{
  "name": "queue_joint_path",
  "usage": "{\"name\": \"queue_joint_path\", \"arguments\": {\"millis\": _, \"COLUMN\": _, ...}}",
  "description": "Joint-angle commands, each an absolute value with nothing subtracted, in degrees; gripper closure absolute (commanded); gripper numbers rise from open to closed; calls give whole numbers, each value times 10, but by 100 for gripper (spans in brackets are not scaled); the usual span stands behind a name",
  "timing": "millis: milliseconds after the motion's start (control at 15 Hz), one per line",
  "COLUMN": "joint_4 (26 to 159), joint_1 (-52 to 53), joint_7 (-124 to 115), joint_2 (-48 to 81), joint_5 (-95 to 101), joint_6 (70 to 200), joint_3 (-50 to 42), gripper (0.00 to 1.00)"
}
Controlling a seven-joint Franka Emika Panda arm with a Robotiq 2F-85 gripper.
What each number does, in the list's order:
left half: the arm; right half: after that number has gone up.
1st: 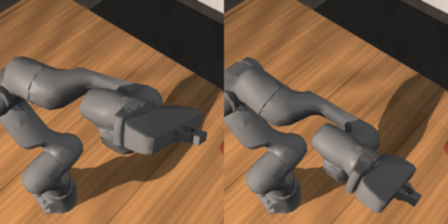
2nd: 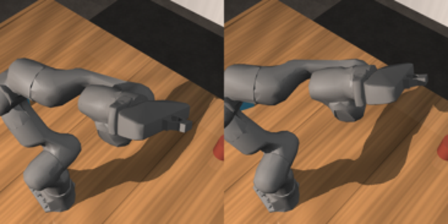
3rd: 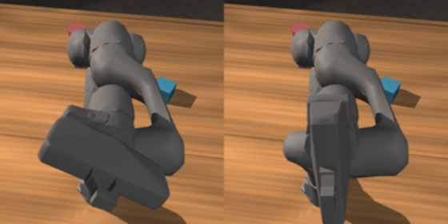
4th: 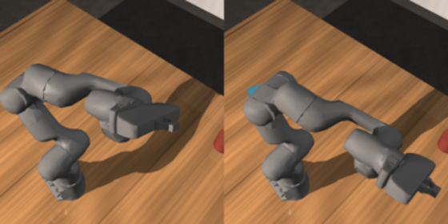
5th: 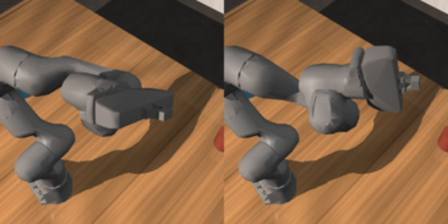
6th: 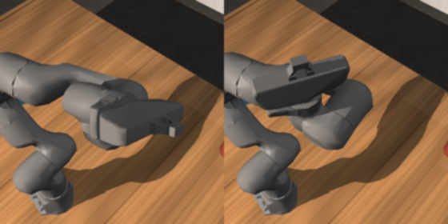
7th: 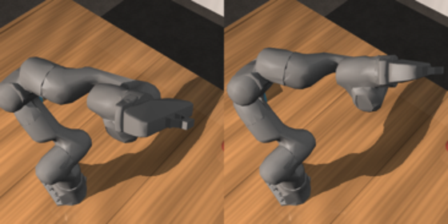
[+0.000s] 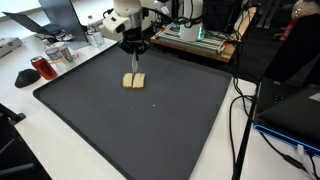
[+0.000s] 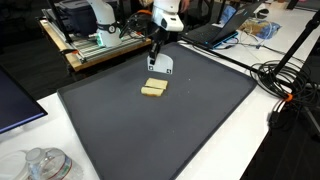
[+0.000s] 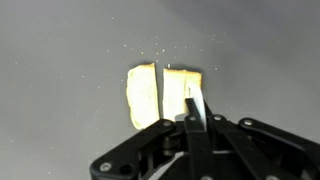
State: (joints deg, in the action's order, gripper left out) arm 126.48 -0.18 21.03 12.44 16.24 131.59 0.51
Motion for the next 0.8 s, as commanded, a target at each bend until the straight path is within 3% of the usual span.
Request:
{"name": "queue_joint_path", "arguments": {"millis": 0, "joint_4": 1250, "joint_1": 29, "joint_7": 132, "joint_2": 112, "joint_5": 211, "joint_6": 1288, "joint_3": 8, "gripper": 99}}
{"name": "queue_joint_path", "arguments": {"millis": 733, "joint_4": 1232, "joint_1": 69, "joint_7": -94, "joint_2": 120, "joint_5": 234, "joint_6": 1288, "joint_3": 12, "gripper": 99}}
